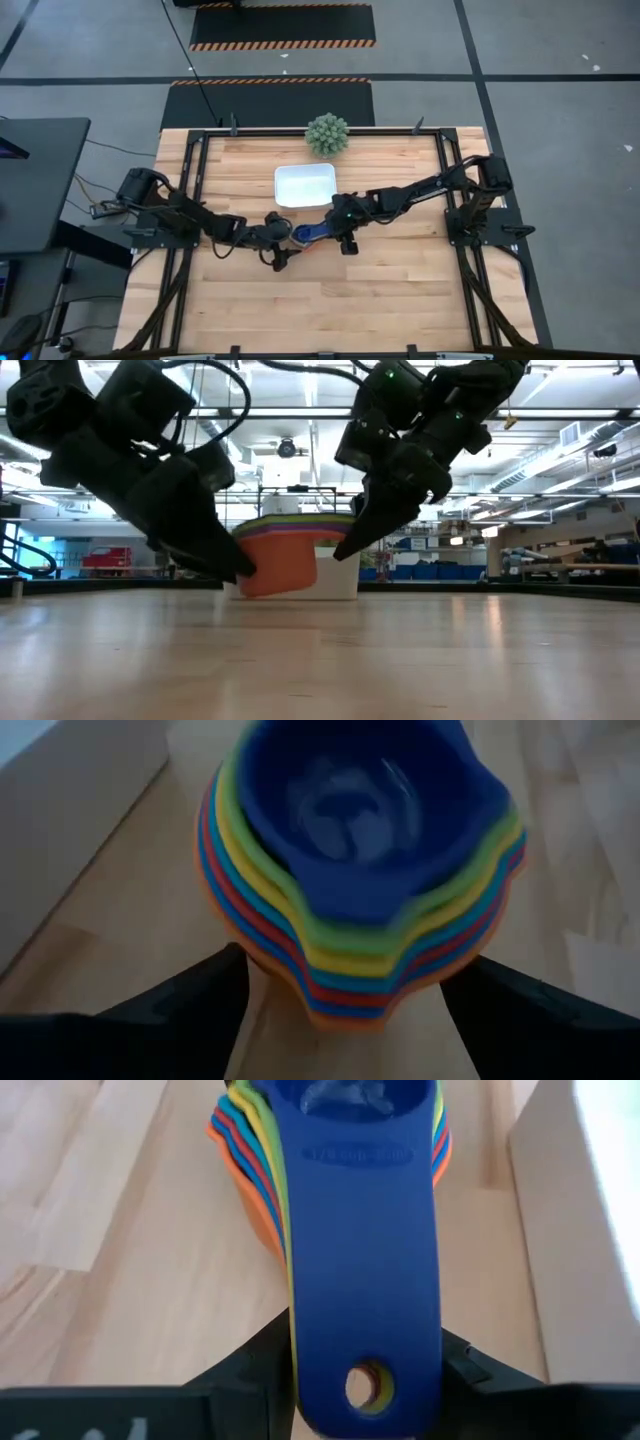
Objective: Nest measuring cups in basket
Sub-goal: Put the stacked measuring cups into the bin
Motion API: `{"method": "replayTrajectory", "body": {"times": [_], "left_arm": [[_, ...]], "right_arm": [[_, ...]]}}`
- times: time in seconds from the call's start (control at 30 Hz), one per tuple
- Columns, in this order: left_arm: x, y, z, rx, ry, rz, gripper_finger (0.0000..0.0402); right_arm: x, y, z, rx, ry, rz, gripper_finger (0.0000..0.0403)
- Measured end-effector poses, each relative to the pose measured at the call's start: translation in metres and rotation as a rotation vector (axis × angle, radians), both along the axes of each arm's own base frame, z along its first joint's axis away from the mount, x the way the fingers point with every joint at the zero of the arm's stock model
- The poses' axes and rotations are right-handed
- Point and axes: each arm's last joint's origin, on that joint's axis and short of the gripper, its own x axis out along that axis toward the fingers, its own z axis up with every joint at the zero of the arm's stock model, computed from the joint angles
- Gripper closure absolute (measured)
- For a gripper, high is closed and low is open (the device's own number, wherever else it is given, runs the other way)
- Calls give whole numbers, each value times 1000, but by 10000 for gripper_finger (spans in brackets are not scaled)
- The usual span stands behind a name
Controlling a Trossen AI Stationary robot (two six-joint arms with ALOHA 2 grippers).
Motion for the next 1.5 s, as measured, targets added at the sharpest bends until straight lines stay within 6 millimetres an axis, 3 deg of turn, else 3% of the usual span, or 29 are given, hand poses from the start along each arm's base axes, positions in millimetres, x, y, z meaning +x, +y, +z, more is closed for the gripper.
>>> {"method": "replayTrajectory", "body": {"times": [0.43,0.83,1.07,1.3,1.5], "left_arm": [[-6,20,32,22,-37,55,84],[-13,49,70,-3,-151,151,84],[-4,71,92,81,-64,151,84],[-5,104,94,105,-32,227,84],[-6,120,89,109,-4,230,84]], "right_arm": [[-6,-15,29,-35,-85,-34,254],[-17,-49,57,-61,-167,-126,254],[-20,-67,63,-84,-197,-165,254],[-22,-89,65,-86,-228,-221,254],[-22,-100,62,-87,-230,-221,255]]}}
